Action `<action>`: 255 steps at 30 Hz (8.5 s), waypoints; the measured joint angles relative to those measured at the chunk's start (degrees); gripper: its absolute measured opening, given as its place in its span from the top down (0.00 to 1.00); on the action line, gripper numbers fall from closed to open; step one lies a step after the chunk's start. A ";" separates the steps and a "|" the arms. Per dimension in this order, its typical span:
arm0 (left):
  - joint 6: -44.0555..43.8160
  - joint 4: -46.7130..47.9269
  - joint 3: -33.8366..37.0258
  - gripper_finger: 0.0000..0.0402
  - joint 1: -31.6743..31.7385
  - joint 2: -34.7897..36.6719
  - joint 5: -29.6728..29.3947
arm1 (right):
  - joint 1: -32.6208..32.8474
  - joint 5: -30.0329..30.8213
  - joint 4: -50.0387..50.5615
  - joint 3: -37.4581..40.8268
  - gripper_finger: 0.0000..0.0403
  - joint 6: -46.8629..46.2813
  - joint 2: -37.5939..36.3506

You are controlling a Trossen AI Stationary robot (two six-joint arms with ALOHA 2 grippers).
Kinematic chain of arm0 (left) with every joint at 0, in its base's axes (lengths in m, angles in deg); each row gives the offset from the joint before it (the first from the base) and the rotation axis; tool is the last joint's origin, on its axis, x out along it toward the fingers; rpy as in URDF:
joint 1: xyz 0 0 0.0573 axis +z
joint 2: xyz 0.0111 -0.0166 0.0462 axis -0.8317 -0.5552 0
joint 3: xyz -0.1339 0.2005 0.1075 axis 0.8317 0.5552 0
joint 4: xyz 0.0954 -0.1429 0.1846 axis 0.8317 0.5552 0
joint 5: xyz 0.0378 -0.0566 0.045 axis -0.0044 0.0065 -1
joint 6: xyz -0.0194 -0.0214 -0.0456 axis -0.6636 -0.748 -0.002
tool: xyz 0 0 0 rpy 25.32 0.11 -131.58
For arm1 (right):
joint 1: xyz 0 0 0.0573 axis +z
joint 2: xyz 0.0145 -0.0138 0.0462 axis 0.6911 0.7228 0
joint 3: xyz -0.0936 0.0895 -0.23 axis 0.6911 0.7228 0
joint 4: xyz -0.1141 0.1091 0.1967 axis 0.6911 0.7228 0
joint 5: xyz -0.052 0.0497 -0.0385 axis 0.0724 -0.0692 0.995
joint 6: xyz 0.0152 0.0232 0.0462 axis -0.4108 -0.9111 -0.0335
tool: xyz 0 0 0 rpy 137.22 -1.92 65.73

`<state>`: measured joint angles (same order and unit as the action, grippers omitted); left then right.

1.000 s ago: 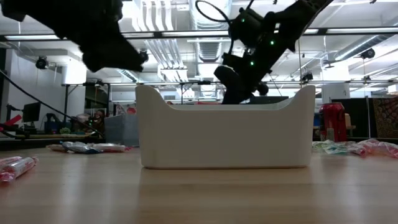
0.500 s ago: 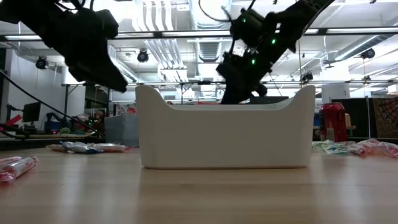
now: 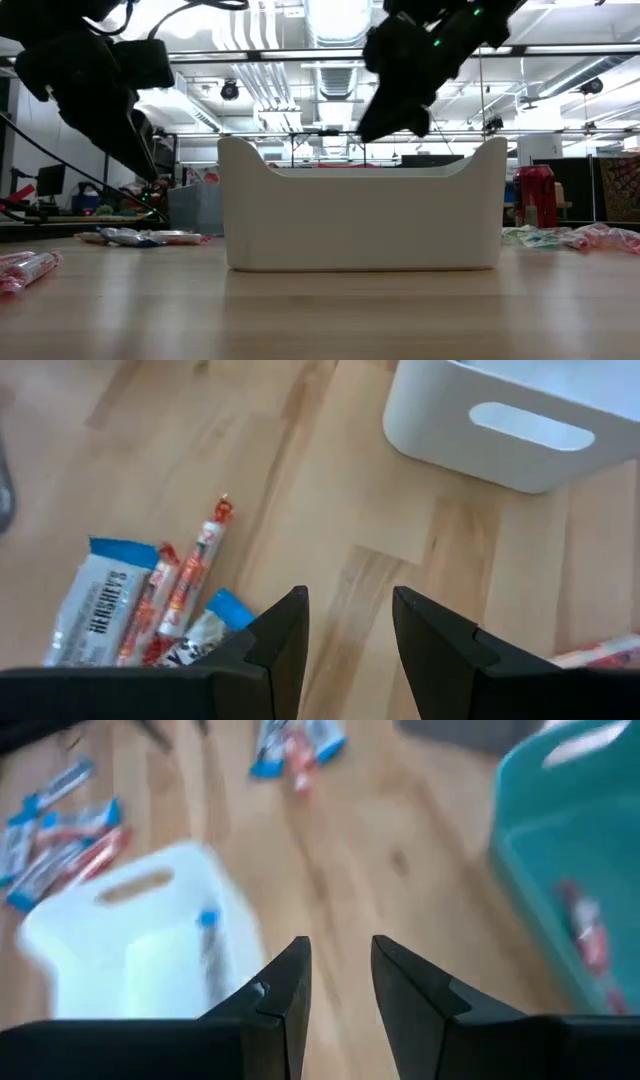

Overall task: Sort candy
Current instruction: Put the green gummy into the black bin, then put the red gummy into the black bin

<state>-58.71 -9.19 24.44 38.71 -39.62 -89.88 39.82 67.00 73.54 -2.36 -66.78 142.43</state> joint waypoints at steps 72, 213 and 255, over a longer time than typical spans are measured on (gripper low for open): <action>13.74 -54.82 5.95 0.68 -1.03 -0.14 -11.43 | 10.24 21.36 -15.69 14.48 0.98 -1.79 -16.34; 25.32 -35.99 4.72 0.89 29.74 11.61 14.52 | 13.90 -10.31 11.60 9.13 0.98 -40.28 -7.87; 23.42 -36.49 3.67 0.89 26.45 4.82 13.47 | 23.01 0.51 26.45 21.94 0.60 -66.06 -6.61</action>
<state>-35.30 -45.68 28.12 65.16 -34.80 -76.41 62.83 67.50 99.99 19.58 -132.84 135.83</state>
